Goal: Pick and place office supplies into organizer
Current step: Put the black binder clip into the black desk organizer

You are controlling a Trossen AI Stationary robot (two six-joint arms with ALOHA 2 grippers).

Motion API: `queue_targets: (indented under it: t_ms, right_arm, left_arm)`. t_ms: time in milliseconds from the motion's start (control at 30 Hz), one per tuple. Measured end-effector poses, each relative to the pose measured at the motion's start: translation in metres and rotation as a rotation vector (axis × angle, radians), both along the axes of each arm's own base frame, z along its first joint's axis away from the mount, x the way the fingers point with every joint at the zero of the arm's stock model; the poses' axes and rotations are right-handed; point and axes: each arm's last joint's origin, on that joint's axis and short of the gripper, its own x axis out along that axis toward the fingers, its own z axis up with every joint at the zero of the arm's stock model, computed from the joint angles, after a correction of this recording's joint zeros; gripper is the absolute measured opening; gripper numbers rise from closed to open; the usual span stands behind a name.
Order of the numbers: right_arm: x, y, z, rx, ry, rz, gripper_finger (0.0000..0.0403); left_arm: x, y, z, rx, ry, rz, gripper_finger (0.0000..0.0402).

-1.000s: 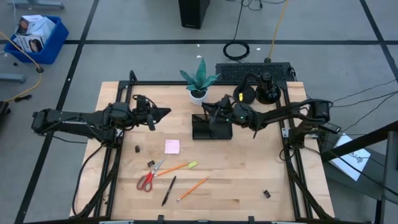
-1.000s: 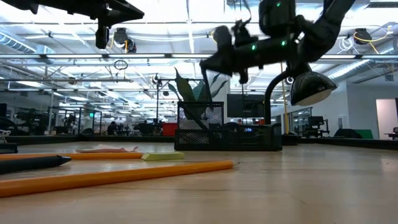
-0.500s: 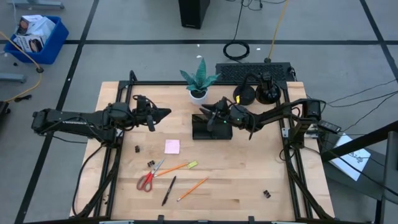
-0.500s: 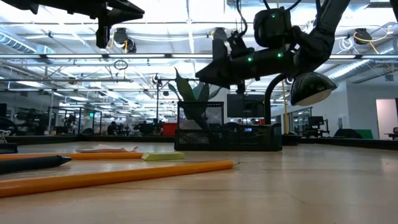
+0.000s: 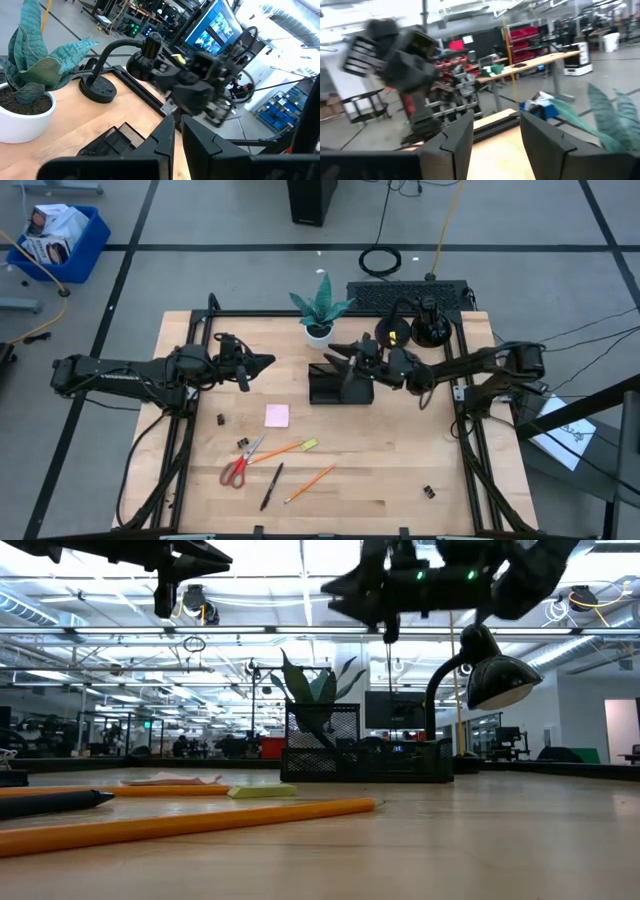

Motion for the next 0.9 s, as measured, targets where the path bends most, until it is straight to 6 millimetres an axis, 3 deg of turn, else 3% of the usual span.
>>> queue_targets:
  t_ms: [233, 567, 900]
  right_arm:
    - [-0.014, 0.03, 0.011, 0.179, 0.087, 0.108, 0.0146]
    - [-0.044, 0.103, 0.002, 0.45, 0.362, 0.315, 0.0166]
    - [-0.085, 0.172, -0.019, 0.811, 0.686, 0.505, 0.0158]
  left_arm:
    - [0.0, 0.0, -0.003, 0.015, 0.039, -0.001, 0.0037]
    - [0.003, 0.0, -0.007, 0.038, 0.074, -0.002, 0.0037]
    - [0.002, 0.0, -0.013, 0.042, 0.133, -0.004, 0.0037]
